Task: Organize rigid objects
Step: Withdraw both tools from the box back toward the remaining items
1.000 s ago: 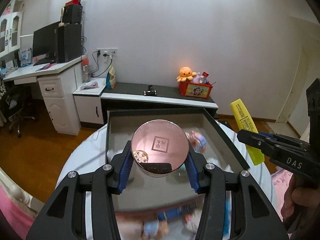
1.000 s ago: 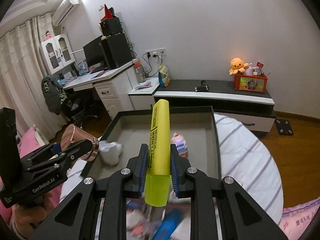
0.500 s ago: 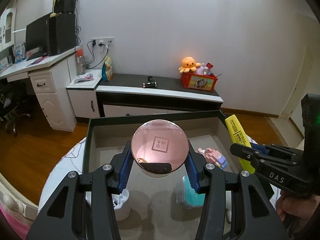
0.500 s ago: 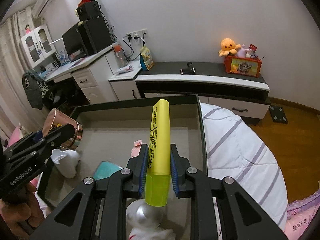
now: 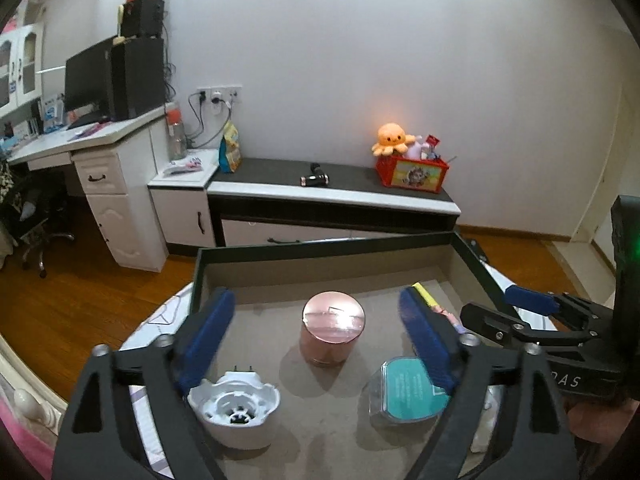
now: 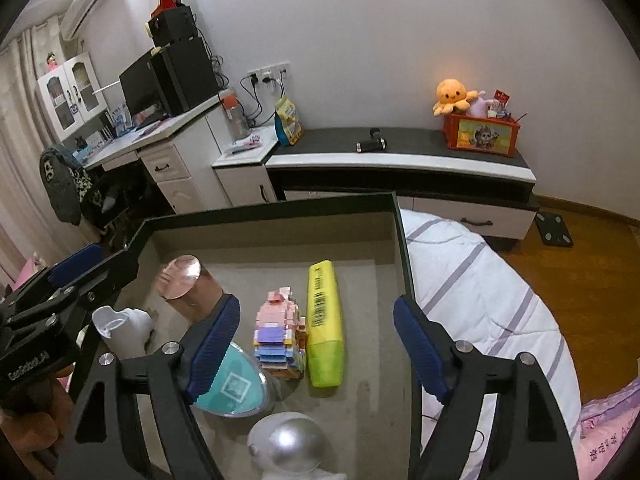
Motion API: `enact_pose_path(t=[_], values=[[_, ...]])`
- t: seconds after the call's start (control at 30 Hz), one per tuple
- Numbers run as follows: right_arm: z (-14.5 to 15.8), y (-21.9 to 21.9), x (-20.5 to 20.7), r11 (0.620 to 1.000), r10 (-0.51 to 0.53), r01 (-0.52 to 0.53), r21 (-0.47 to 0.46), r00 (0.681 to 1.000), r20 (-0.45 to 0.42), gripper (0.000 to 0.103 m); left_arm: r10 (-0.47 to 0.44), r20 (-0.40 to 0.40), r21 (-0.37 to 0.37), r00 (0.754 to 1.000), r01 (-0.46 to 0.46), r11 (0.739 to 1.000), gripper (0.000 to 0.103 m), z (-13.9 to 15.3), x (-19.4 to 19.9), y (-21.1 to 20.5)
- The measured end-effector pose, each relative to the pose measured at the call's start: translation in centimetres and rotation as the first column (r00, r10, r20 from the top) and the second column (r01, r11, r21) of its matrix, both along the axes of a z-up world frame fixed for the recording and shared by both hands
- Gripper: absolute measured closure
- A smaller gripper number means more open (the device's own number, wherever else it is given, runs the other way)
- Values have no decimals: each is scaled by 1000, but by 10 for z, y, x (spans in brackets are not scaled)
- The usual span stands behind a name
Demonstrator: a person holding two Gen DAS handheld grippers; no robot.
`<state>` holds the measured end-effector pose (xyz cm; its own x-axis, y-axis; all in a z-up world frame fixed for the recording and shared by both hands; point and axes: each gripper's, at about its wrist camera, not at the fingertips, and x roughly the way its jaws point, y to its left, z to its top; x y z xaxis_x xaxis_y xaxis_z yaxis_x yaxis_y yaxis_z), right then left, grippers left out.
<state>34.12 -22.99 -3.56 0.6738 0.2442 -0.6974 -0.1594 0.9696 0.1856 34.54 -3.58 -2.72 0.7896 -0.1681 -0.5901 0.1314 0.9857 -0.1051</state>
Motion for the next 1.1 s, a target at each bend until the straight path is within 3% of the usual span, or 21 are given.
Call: enact_pose_path(t=[0.07, 0.1, 0.13, 0.57, 1.1], values=[[4, 0, -5, 1000, -10, 10, 2, 1000, 10, 11, 16, 19, -5, 1000, -16, 1000, 1, 5, -8, 4], [6, -1, -8, 1000, -20, 20, 1, 1000, 14, 2, 21, 28, -6, 999, -21, 1000, 0, 7, -12, 6], [8, -2, -12, 1000, -31, 31, 0, 999, 23, 0, 25, 37, -4, 999, -25, 1000, 0, 11, -15, 10], [36, -4, -69, 998, -60, 57, 37, 995, 84, 0, 50, 65, -22, 997, -48, 999, 0, 33, -81, 24], [74, 0, -174, 997, -47, 35, 62, 979, 196, 0, 43, 100, 5, 994, -44, 999, 0, 59, -179, 21]])
